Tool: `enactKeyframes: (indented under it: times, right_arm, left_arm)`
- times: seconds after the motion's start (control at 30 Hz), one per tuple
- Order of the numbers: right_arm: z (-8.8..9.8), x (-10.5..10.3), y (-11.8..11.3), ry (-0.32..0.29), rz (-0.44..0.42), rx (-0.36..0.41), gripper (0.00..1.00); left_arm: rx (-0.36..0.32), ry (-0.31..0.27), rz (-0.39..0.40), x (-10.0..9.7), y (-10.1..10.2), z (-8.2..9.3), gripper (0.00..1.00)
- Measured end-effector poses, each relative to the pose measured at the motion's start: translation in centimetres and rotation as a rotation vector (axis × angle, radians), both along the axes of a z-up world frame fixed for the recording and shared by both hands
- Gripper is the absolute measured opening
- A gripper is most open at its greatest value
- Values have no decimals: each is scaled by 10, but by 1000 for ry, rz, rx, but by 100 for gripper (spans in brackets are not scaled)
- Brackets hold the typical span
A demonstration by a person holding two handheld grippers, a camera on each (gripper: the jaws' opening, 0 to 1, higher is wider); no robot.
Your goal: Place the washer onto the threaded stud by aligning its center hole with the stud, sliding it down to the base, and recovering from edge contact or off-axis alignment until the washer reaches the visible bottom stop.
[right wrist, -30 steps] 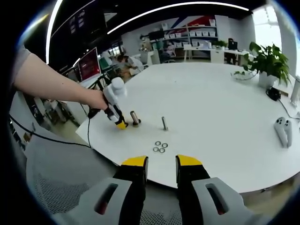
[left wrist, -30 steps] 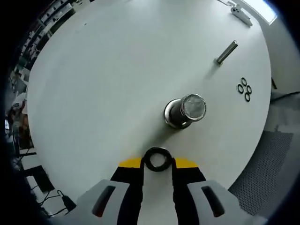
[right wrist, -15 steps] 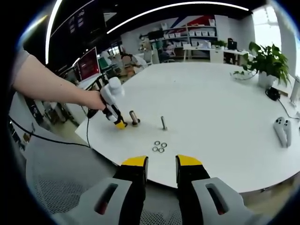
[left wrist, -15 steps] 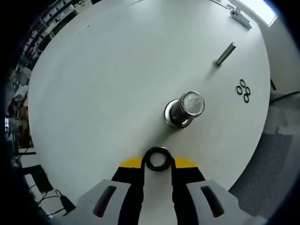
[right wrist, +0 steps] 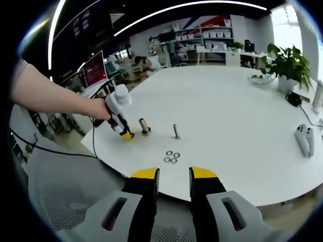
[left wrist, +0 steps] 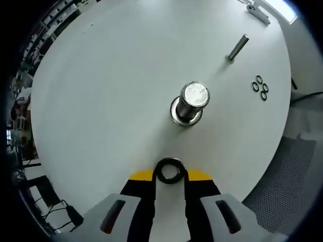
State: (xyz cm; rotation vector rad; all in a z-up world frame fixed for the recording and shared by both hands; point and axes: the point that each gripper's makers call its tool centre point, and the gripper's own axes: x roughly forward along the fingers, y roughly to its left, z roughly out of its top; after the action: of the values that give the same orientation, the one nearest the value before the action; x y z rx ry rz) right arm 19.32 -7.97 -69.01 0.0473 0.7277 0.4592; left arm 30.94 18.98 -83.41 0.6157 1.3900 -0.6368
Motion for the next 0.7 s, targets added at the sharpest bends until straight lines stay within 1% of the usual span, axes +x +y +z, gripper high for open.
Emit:
enactKeyframes:
  times: [0.2, 0.5, 0.7]
  right_arm:
    - [1, 1, 1, -8, 6, 1, 26]
    - [0, -1, 2, 4, 8, 4, 26]
    - [0, -1, 3, 3, 17, 1, 26]
  left_arm:
    - [-19, -18, 13, 2, 0, 13, 19]
    - [-65, -56, -12, 12, -10, 40, 19]
    - [-81, -87, -30, 19, -18, 56, 19]
